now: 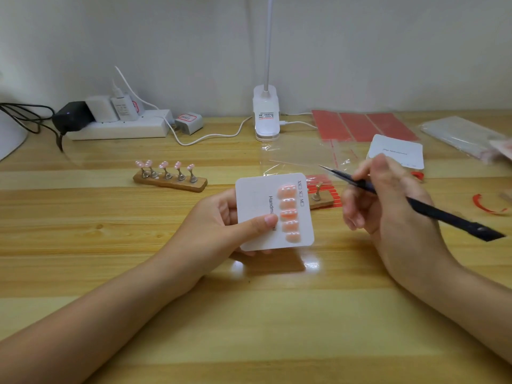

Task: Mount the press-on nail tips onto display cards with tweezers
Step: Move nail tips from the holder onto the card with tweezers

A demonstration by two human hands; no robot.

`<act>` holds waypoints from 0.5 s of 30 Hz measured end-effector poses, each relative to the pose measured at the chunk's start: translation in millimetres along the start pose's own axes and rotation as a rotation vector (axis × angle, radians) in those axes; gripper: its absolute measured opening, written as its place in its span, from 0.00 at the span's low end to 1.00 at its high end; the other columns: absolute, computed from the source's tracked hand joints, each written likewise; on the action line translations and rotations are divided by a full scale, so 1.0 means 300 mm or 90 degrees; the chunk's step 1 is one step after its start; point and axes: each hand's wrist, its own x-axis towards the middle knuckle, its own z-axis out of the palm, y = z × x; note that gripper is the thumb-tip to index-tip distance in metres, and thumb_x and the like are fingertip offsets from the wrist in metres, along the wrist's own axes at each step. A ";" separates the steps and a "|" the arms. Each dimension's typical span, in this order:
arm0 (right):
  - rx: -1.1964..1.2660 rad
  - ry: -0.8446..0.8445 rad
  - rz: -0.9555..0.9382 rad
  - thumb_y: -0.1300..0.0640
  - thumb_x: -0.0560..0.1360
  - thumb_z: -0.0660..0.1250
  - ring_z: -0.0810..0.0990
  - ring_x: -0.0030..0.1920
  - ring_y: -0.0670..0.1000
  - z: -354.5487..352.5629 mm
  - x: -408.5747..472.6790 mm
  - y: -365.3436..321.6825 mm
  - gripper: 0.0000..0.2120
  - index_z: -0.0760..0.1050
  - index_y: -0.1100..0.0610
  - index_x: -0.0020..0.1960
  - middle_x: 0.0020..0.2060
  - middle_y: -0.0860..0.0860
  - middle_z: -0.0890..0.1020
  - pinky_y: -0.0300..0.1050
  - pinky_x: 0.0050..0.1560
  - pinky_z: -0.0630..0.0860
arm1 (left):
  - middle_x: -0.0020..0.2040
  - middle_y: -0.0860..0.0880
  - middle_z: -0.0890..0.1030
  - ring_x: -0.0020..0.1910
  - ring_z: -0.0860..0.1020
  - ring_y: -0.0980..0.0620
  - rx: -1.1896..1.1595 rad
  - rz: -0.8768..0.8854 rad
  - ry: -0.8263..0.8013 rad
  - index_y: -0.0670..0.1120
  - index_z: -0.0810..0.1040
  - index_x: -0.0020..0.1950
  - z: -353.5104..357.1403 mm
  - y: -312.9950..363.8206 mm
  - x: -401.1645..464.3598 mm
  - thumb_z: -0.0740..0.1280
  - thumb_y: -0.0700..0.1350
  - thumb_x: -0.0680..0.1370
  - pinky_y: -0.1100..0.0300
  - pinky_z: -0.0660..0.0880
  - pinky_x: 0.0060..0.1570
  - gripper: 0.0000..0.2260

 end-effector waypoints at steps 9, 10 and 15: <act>-0.074 -0.118 -0.003 0.42 0.67 0.70 0.72 0.20 0.44 -0.021 -0.026 -0.007 0.15 0.70 0.49 0.31 0.24 0.59 0.78 0.29 0.26 0.67 | 0.35 0.48 0.84 0.29 0.80 0.55 -0.043 0.003 0.019 0.46 0.78 0.49 -0.010 -0.009 0.005 0.70 0.46 0.63 0.68 0.73 0.25 0.15; -0.077 -0.109 -0.004 0.38 0.67 0.68 0.71 0.20 0.44 -0.019 -0.026 -0.005 0.17 0.70 0.49 0.30 0.23 0.57 0.78 0.29 0.25 0.67 | 0.35 0.48 0.84 0.29 0.80 0.55 -0.045 0.004 0.019 0.46 0.78 0.49 -0.011 -0.009 0.005 0.70 0.46 0.63 0.68 0.73 0.25 0.15; -0.070 -0.059 0.030 0.36 0.68 0.63 0.69 0.21 0.47 -0.013 -0.015 -0.001 0.19 0.73 0.49 0.27 0.21 0.51 0.77 0.32 0.25 0.68 | 0.35 0.48 0.84 0.29 0.80 0.55 -0.047 0.008 0.020 0.44 0.77 0.50 -0.011 -0.011 0.005 0.70 0.46 0.64 0.67 0.73 0.25 0.16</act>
